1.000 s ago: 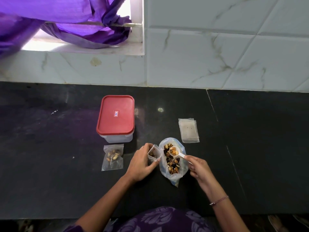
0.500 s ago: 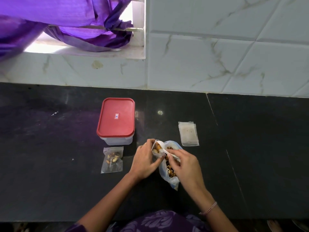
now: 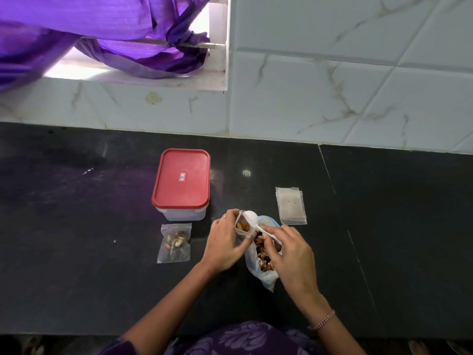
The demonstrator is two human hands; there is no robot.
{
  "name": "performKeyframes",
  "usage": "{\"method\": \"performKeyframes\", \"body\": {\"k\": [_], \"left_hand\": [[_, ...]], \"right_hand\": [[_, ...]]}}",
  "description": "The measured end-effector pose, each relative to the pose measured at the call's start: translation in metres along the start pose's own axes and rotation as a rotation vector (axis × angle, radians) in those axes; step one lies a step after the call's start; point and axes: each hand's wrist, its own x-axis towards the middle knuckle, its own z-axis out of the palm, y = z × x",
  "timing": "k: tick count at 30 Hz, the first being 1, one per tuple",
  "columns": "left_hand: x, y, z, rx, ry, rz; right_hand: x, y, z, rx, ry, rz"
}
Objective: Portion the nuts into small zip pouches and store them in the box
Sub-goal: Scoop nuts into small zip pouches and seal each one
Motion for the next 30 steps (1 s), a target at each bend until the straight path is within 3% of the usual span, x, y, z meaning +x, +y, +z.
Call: {"method": "performKeyframes", "body": {"k": [5, 8, 10, 13, 16, 22, 26, 30], "left_hand": [[0.001, 0.001, -0.001, 0.000, -0.001, 0.026], [0.000, -0.002, -0.003, 0.019, 0.016, 0.008], [-0.001, -0.005, -0.004, 0.027, 0.027, 0.000], [-0.003, -0.007, -0.005, 0.017, 0.043, -0.006], [-0.004, -0.006, -0.005, 0.009, 0.053, 0.000], [-0.007, -0.002, -0.008, -0.007, 0.076, 0.020], [-0.010, -0.002, -0.011, 0.001, 0.098, 0.009], [-0.012, -0.004, -0.010, -0.005, 0.071, -0.007]], "right_hand": [[0.001, 0.001, 0.002, -0.068, -0.040, -0.007], [0.000, 0.006, 0.001, 0.012, 0.120, 0.178], [-0.003, 0.015, 0.002, 0.003, 0.135, 0.314], [-0.013, 0.029, 0.013, -0.051, -0.077, 0.476], [-0.025, 0.039, 0.026, -0.109, -0.225, 0.522], [-0.029, 0.034, 0.030, -0.235, -0.340, 0.453], [-0.022, 0.030, 0.017, -0.354, -0.285, 0.360], [-0.005, 0.003, 0.014, -0.017, -0.163, 0.275]]}}
